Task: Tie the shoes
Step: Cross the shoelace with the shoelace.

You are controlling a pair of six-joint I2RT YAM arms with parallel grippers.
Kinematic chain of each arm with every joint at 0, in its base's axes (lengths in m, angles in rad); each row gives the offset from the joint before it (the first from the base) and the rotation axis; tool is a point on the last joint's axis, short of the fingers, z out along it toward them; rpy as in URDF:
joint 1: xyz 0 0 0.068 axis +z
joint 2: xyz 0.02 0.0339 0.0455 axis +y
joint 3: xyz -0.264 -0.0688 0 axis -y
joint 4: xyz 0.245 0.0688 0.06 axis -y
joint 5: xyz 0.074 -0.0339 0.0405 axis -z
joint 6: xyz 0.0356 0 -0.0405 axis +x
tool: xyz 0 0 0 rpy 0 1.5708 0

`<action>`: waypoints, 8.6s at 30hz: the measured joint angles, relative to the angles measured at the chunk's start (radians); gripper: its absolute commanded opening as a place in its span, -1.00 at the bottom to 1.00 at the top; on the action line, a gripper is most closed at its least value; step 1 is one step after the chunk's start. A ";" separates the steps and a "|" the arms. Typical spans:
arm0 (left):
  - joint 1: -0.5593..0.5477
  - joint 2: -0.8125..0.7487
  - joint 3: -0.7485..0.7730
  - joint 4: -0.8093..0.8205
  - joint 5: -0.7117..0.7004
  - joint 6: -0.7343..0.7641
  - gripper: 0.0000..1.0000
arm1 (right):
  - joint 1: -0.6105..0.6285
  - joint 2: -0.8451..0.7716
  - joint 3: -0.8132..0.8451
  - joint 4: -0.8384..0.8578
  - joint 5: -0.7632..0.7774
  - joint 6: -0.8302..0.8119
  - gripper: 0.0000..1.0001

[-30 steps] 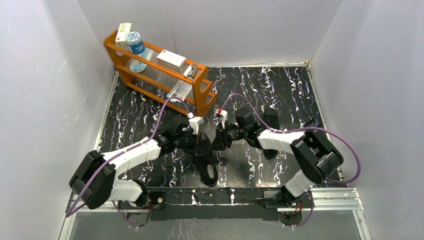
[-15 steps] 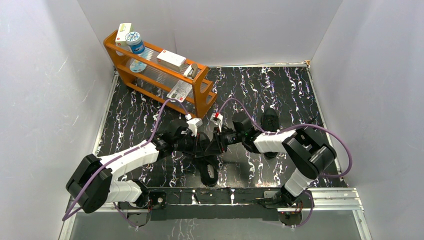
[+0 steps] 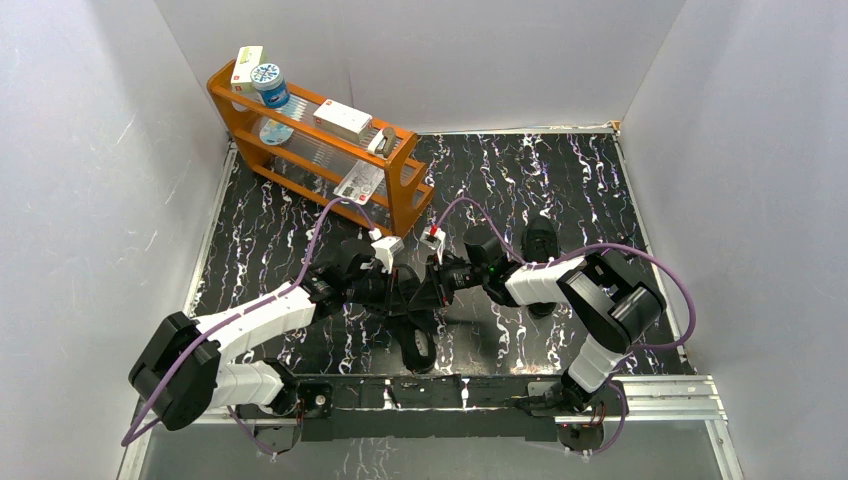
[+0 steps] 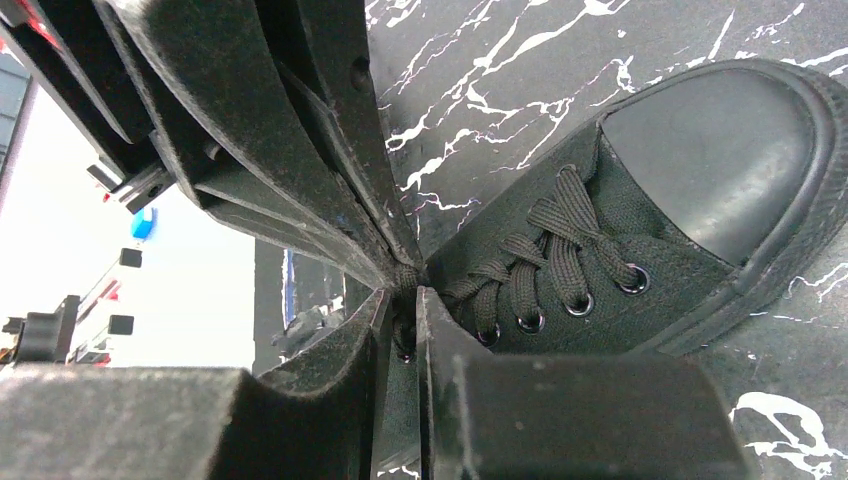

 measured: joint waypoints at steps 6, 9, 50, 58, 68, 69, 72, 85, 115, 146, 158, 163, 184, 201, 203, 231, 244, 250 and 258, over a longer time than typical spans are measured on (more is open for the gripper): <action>-0.001 -0.009 -0.002 0.002 -0.001 -0.001 -1.00 | 0.000 0.005 0.000 -0.007 -0.001 -0.014 -1.00; -0.002 -0.009 -0.002 0.001 -0.002 0.000 -1.00 | 0.000 0.004 0.000 -0.015 0.003 -0.027 -1.00; -0.037 0.002 -0.041 0.075 -0.097 -0.225 -1.00 | 0.042 -0.113 -0.040 -0.079 0.111 -0.024 -1.00; -0.031 0.049 -0.075 0.172 -0.052 -0.251 -1.00 | 0.044 -0.097 -0.040 -0.077 0.133 0.034 -1.00; -0.031 -0.052 -0.118 0.147 -0.101 -0.264 -1.00 | 0.080 -0.164 -0.094 -0.001 0.204 0.150 -1.00; -0.031 -0.060 -0.118 0.132 -0.101 -0.263 -1.00 | 0.079 -0.172 -0.101 -0.001 0.217 0.149 -1.00; -0.031 -0.072 -0.118 0.102 -0.102 -0.257 -1.00 | 0.073 -0.178 -0.107 -0.006 0.227 0.142 -0.70; -0.031 -0.074 -0.118 0.096 -0.105 -0.248 -1.00 | 0.069 -0.141 0.011 -0.298 0.171 -0.206 -0.29; -0.031 -0.103 -0.119 0.095 -0.100 -0.214 -1.00 | 0.036 -0.137 0.079 -0.386 0.165 -0.385 -0.14; -0.031 -0.105 -0.119 0.086 -0.082 -0.182 -1.00 | 0.052 -0.009 0.137 -0.337 0.025 -0.398 -0.56; -0.029 -0.090 -0.097 0.034 -0.065 -0.187 -0.49 | 0.080 -0.006 0.140 -0.341 0.095 -0.406 -1.00; -0.003 -0.108 -0.109 0.035 -0.005 -0.239 -0.09 | 0.080 -0.012 0.140 -0.351 0.099 -0.432 -1.00; 0.181 0.061 -0.140 0.190 0.290 -0.307 -0.33 | 0.074 -0.040 0.130 -0.363 0.086 -0.453 -1.00; 0.118 0.134 -0.002 -0.001 0.163 -0.182 -0.95 | 0.068 -0.058 0.127 -0.358 0.073 -0.421 -1.00; 0.079 0.129 0.048 -0.050 0.065 -0.147 -0.99 | 0.068 -0.067 0.120 -0.341 0.071 -0.394 -1.00; 0.055 0.017 -0.198 0.500 0.076 -0.142 -1.00 | -0.069 -0.130 0.080 -0.431 0.122 -0.330 -0.26; 0.055 0.019 -0.219 0.540 0.083 -0.171 -1.00 | -0.020 -0.068 0.056 -0.237 0.021 -0.318 -0.44; 0.055 0.018 -0.246 0.568 0.082 -0.200 -1.00 | -0.023 -0.063 0.011 -0.151 0.012 -0.283 -0.57; 0.055 -0.001 -0.299 0.631 0.080 -0.254 -1.00 | -0.031 -0.063 -0.060 -0.027 0.001 -0.216 -0.46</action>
